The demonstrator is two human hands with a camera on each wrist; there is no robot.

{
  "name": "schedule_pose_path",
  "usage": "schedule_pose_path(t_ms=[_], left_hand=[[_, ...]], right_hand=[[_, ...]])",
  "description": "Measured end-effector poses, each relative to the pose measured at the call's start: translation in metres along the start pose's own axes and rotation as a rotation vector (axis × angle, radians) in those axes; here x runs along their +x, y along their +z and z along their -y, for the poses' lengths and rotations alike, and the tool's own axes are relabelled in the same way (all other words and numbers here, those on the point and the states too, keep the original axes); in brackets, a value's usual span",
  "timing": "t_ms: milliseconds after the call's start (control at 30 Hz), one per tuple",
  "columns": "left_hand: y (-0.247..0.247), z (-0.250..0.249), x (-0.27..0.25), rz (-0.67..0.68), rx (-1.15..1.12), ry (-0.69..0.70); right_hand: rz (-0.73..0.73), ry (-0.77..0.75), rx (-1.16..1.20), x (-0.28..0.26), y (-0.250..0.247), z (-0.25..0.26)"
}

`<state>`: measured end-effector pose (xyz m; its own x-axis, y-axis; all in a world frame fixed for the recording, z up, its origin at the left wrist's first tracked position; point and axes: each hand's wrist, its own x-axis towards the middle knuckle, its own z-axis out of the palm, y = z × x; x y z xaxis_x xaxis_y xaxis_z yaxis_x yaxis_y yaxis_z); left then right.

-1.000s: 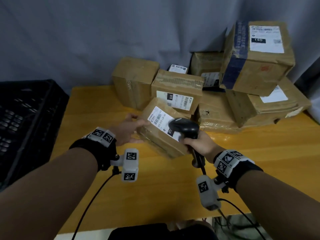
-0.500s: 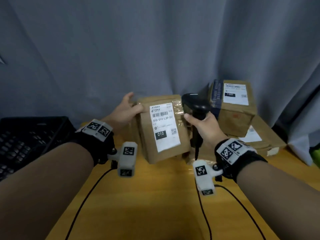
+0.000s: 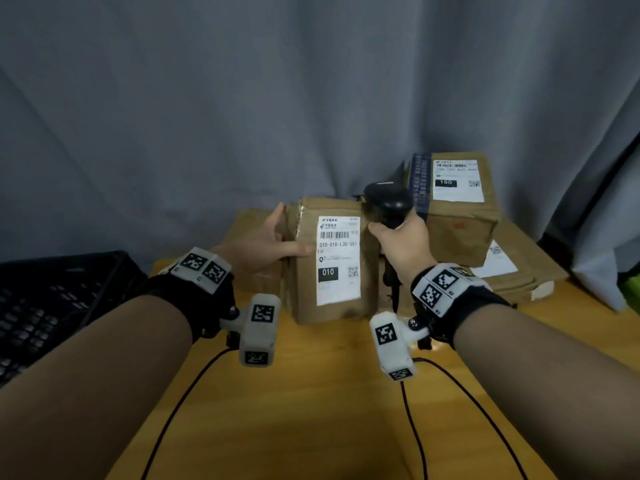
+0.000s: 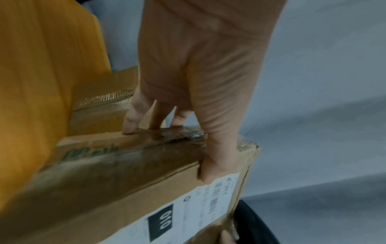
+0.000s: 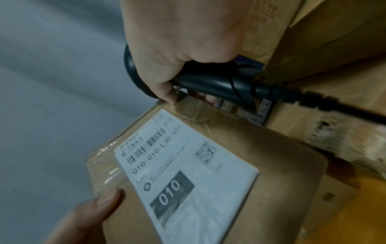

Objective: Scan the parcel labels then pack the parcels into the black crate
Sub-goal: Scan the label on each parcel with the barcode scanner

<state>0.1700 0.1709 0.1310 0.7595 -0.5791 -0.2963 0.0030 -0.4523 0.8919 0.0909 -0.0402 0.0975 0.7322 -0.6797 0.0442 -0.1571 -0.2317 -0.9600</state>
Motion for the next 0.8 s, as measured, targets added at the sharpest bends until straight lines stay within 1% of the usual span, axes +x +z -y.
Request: schedule_pose_path(t_ms=[67,133,200,233,300,400,533,633,800], left_hand=[[-0.005,0.003,0.002,-0.064,0.026,0.009],[-0.01,0.007,0.005,-0.098,-0.021,-0.027],[-0.012,0.008,0.006,-0.124,-0.212,-0.074],[-0.012,0.005,0.006,-0.164,-0.293,-0.077],[-0.015,-0.006,0.007,-0.263,-0.369,-0.064],[-0.024,-0.025,0.013,-0.374,-0.328,-0.001],[-0.033,-0.043,0.017,-0.442,-0.264,0.045],[-0.035,-0.044,0.015,-0.471,-0.279,0.034],[-0.039,-0.04,0.011,-0.466,-0.269,0.02]], right_hand=[[0.038,-0.067,-0.086,0.006,-0.003,0.017],[0.096,-0.108,-0.127,0.009,-0.009,0.042],[0.185,-0.119,-0.109,0.011,-0.015,0.068],[0.238,-0.124,-0.096,0.01,-0.018,0.082],[0.311,-0.137,-0.087,0.007,-0.022,0.104],[0.343,-0.169,-0.102,0.004,-0.021,0.128],[0.345,-0.18,-0.133,0.0,-0.012,0.143],[0.375,-0.173,-0.18,-0.006,-0.005,0.145],[0.405,-0.179,-0.172,-0.015,-0.001,0.149]])
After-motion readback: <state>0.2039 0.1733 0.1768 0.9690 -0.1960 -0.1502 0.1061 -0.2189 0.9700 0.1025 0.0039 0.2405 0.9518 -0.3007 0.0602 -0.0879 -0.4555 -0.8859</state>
